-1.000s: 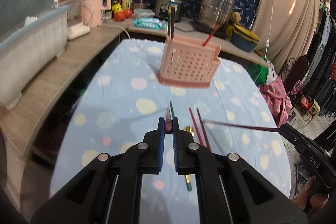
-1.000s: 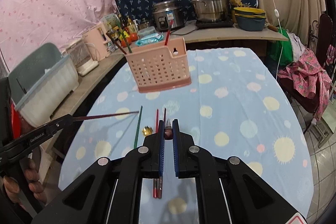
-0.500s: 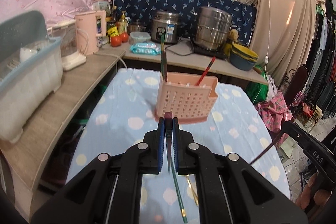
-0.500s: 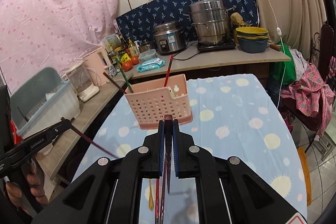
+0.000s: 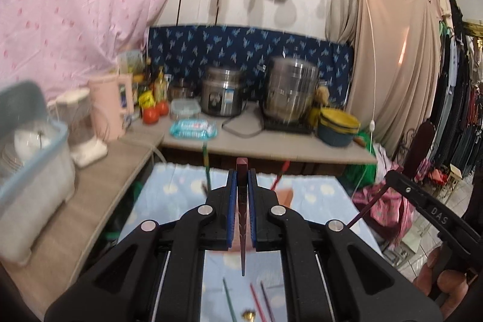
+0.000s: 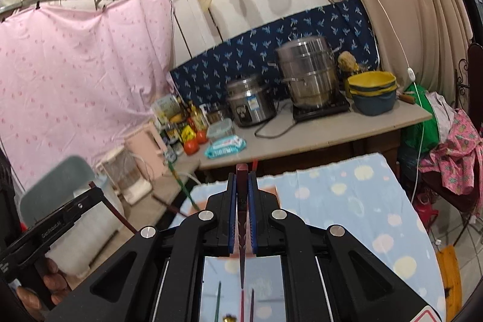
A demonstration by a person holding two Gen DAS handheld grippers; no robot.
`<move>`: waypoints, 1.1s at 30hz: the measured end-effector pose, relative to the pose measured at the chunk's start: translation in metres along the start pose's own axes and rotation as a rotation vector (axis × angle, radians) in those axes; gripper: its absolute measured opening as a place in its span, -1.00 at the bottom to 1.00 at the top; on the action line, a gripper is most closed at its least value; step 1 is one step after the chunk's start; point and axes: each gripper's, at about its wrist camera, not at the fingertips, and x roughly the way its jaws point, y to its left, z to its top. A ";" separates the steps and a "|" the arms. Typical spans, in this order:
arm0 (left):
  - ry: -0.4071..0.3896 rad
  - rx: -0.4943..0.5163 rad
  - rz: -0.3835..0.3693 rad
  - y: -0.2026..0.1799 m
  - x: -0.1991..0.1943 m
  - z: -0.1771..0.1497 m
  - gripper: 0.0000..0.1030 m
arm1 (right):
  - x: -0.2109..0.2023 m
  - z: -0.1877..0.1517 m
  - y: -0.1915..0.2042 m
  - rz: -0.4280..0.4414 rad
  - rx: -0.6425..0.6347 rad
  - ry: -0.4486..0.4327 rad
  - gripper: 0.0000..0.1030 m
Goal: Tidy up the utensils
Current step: 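Lift and carry both dark-red chopsticks with both tools to the pink basket, then lower both chopsticks into the basket and open both tools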
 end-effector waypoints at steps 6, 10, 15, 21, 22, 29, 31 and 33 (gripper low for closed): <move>-0.086 0.013 -0.001 -0.007 0.015 0.044 -0.86 | 0.031 0.038 0.008 0.017 0.013 -0.061 -0.86; -0.134 0.020 0.014 -0.006 0.028 0.065 -0.86 | 0.053 0.056 0.011 0.022 0.021 -0.084 -0.86; -0.128 0.019 0.037 0.001 0.053 0.072 -0.86 | 0.082 0.065 0.014 0.030 0.017 -0.100 -0.86; -0.046 0.017 0.057 0.011 0.090 0.047 -0.86 | 0.122 0.047 0.006 0.009 0.016 -0.032 -0.86; -0.025 0.017 0.061 0.013 0.097 0.040 -0.86 | 0.128 0.042 0.003 0.006 0.018 -0.013 -0.86; 0.068 0.003 0.070 0.021 0.129 0.009 -0.86 | 0.162 0.013 -0.006 -0.009 0.019 0.091 -0.86; 0.083 0.000 0.072 0.023 0.134 0.004 -0.86 | 0.167 0.008 -0.006 -0.013 0.013 0.106 -0.86; 0.093 -0.002 0.074 0.024 0.138 0.001 -0.86 | 0.171 0.004 -0.006 -0.018 0.007 0.116 -0.86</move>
